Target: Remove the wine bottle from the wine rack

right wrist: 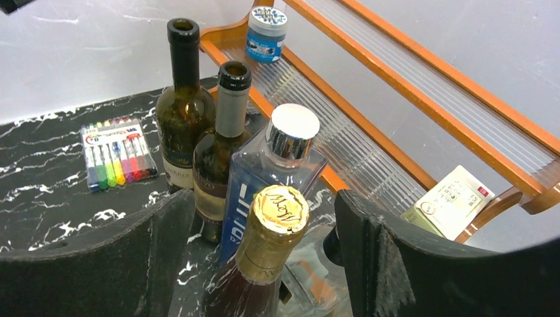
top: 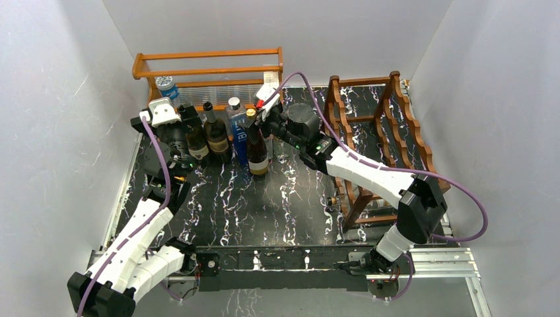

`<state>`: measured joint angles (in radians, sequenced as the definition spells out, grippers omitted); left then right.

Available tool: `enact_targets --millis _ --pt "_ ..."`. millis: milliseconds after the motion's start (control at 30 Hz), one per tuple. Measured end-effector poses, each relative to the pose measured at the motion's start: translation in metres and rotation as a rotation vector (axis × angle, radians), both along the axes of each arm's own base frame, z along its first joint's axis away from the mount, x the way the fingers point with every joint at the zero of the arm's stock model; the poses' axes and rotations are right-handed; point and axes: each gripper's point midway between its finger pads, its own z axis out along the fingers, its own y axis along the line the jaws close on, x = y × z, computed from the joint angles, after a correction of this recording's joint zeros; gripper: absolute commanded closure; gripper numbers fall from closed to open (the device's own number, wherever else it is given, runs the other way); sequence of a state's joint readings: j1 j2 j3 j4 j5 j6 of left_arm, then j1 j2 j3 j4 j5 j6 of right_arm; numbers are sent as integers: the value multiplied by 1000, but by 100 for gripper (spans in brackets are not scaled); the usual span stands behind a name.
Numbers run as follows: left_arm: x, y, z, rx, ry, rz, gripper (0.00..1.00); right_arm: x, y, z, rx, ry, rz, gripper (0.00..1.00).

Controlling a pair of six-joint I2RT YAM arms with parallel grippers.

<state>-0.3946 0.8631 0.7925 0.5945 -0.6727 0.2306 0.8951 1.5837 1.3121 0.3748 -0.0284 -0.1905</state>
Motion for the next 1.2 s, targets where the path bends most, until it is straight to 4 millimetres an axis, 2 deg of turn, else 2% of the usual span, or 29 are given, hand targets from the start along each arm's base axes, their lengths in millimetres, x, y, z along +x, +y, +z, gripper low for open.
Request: enact_targets --millis 67,167,300,433,533,800,900,967,1033,1167,1200 --pt "0 0 0 0 0 0 2 -1 -1 -5 -19 9 1 2" --pt "0 0 0 0 0 0 2 -6 -5 -7 -51 15 10 2" --pt "0 0 0 1 2 0 2 -22 -22 12 -51 -17 28 2" --pt "2 -1 -2 1 8 -1 2 -47 -59 40 -4 -62 5 2" --pt "4 -2 -6 2 18 -3 2 -56 -89 54 49 -58 -66 2" --pt "6 -6 -13 -34 48 -27 2 -56 -162 66 158 64 -353 2" --pt "6 -10 -8 -58 53 -45 2 -54 -192 79 194 77 -476 2" --pt "4 -11 -1 -72 58 -57 2 -58 -215 90 235 80 -550 2" --pt "-1 -10 17 -80 70 -62 2 -66 -242 106 282 91 -621 2" --pt "-20 -6 90 -122 32 -91 2 -95 -297 162 442 76 -682 2" --pt "-28 -6 108 -136 14 -111 2 -100 -304 169 465 73 -682 2"
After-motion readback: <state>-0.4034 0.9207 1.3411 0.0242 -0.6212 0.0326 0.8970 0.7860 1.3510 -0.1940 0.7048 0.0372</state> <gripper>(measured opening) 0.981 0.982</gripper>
